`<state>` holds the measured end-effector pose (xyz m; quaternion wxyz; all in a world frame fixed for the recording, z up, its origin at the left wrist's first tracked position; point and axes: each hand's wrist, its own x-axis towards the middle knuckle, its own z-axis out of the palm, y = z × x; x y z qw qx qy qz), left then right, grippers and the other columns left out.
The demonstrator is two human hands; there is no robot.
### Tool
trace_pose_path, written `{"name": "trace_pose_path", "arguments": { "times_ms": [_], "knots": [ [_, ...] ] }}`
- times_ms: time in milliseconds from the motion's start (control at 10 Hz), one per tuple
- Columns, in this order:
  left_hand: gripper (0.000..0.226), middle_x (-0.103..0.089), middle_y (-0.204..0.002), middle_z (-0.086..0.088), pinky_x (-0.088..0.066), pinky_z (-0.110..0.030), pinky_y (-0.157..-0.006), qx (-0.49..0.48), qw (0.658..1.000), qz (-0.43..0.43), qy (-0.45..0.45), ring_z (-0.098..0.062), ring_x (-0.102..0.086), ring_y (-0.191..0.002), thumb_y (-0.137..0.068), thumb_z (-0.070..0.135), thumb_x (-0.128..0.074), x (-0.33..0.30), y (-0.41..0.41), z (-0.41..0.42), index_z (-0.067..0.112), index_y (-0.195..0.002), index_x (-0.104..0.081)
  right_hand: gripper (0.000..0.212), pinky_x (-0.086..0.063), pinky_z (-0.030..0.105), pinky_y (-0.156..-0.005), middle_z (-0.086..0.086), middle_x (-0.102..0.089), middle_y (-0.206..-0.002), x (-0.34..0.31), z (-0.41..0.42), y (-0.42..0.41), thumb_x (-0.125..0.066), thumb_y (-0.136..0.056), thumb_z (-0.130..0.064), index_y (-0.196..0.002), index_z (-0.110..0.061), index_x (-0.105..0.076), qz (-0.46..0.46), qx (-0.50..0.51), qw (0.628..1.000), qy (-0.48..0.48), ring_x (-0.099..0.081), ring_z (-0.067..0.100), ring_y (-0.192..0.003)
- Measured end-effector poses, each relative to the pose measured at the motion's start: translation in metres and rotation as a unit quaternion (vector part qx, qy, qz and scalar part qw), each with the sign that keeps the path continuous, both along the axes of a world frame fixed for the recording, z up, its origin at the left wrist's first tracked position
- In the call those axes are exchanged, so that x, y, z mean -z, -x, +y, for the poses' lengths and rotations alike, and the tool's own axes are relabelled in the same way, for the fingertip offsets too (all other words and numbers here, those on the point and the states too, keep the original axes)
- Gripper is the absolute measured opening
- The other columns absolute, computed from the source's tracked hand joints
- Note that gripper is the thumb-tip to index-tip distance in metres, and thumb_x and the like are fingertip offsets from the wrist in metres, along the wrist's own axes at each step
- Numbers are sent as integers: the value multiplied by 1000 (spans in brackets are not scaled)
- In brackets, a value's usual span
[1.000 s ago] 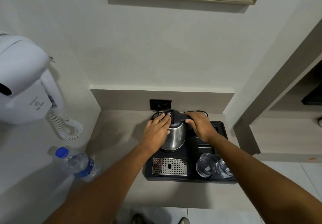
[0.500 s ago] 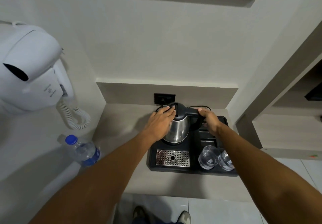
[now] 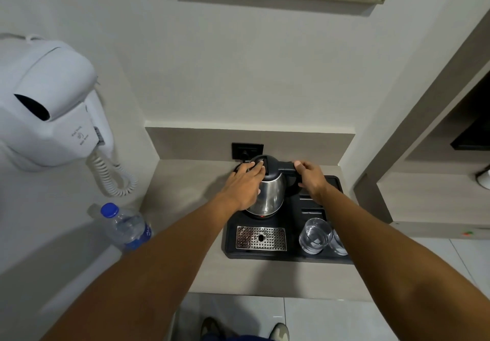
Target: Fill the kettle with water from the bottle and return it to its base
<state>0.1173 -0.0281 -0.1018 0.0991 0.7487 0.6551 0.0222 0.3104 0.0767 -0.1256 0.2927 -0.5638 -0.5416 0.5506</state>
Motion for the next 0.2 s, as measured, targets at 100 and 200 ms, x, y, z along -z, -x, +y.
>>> {"name": "trace_pose_path", "arguments": {
  "times_ms": [100,200],
  "knots": [
    [65,-10,-165,-3,-27,-50,-115,9,999,-19,26,-27,-11,-148,-97,25,-53,-5,4,2,12,-152,-20,41,-42,49,-107,21,-59,-132,-3,-5,0,-46,-101,-34,-132,-9,-54,-71,-36,996,-47,-53,39,-126],
    [74,-1,-165,-6,-24,-54,-115,29,999,-10,36,-33,-13,-148,-95,32,-57,-25,19,7,18,-154,-14,73,-30,51,-116,18,-36,-156,-22,-14,4,-48,-95,-52,-153,-12,-26,-177,-118,972,-102,-34,36,-143]
  ]
}}
